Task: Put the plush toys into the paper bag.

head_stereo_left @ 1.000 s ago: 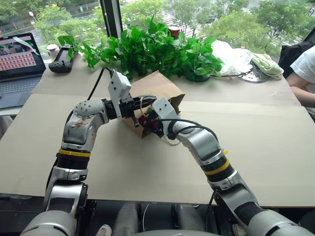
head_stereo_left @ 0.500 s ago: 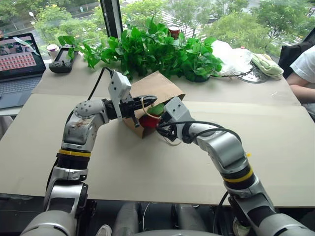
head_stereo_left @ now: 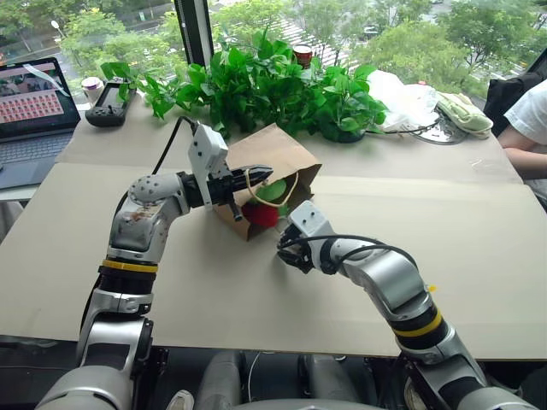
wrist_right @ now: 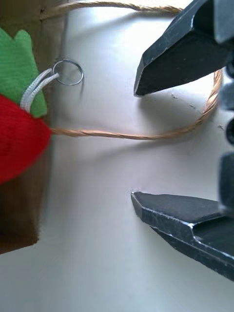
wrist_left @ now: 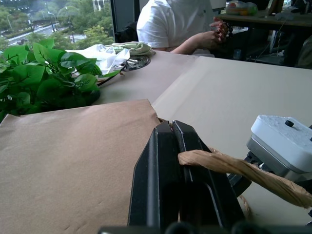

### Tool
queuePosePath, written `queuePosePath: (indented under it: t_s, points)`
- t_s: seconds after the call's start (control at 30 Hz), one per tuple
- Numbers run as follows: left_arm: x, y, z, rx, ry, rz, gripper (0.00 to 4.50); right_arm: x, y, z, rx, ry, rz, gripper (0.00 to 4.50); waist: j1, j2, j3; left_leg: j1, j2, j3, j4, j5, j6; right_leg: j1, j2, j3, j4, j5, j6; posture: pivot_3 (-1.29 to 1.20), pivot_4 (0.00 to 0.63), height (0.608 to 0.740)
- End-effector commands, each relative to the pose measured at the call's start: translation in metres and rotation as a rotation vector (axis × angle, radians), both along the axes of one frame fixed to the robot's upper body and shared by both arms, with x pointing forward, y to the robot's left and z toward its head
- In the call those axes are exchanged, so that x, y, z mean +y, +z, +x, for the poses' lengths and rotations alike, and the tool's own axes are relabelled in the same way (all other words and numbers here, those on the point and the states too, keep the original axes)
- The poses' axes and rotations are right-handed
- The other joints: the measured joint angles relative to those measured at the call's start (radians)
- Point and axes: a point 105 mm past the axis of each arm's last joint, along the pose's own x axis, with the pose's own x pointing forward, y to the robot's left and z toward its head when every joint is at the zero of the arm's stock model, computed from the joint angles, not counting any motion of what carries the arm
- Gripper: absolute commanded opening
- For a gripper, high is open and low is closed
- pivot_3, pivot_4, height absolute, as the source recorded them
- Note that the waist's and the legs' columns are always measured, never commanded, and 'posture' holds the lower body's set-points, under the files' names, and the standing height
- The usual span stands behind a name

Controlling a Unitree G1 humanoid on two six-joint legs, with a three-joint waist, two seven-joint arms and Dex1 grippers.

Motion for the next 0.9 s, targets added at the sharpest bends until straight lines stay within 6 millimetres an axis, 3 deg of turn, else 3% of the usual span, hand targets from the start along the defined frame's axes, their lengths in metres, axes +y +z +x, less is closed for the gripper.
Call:
queuePosePath:
  t_s: [0.03,0.23,0.47,0.6,0.73,0.9]
  points:
    - [-0.003,0.017,-0.002,-0.066,-0.019,-0.007,0.0,0.003,-0.004,-0.003,0.012,0.017,0.008,2.1,0.001,0.0,0.0,0.0,0.0,0.0,0.0,0.0,0.0,0.0,0.0,0.0,0.0,0.0,0.0,0.0,0.15,0.74]
    - [-0.003,0.017,-0.002,-0.067,-0.017,-0.007,0.0,0.002,-0.007,-0.003,0.029,0.009,0.006,0.03,0.0,0.0,0.0,0.0,0.0,0.0,0.0,0.0,0.0,0.0,0.0,0.0,0.0,0.0,0.0,0.0,0.15,0.74]
    - [-0.003,0.017,-0.002,-0.068,-0.016,-0.008,0.0,-0.004,-0.006,0.002,0.013,-0.012,-0.001,0.01,-0.001,0.0,0.0,0.001,0.0,0.0,0.0,0.0,0.0,0.001,0.0,0.0,0.0,0.0,0.0,0.0,0.15,0.74]
    - [-0.003,0.017,-0.002,-0.068,-0.017,-0.009,0.0,-0.008,0.004,0.005,-0.023,-0.02,0.013,0.01,0.001,0.0,0.0,0.001,0.0,0.0,0.0,0.0,0.0,0.001,0.0,0.0,0.0,0.0,0.0,0.0,0.15,0.74]
    - [-0.003,0.017,-0.002,-0.065,-0.019,-0.013,0.0,-0.024,0.045,0.013,-0.134,-0.06,0.113,0.01,0.003,0.0,0.0,0.0,0.0,0.0,0.0,0.0,0.0,0.0,0.0,0.0,0.0,0.0,0.0,0.0,0.15,0.74]
    - [-0.004,0.017,-0.001,-0.06,-0.019,-0.024,0.0,-0.044,0.073,0.011,-0.197,-0.075,0.151,0.01,0.006,0.0,0.0,-0.001,0.0,-0.001,0.0,0.0,0.0,0.0,0.0,0.0,-0.001,0.0,0.0,0.0,0.15,0.74]
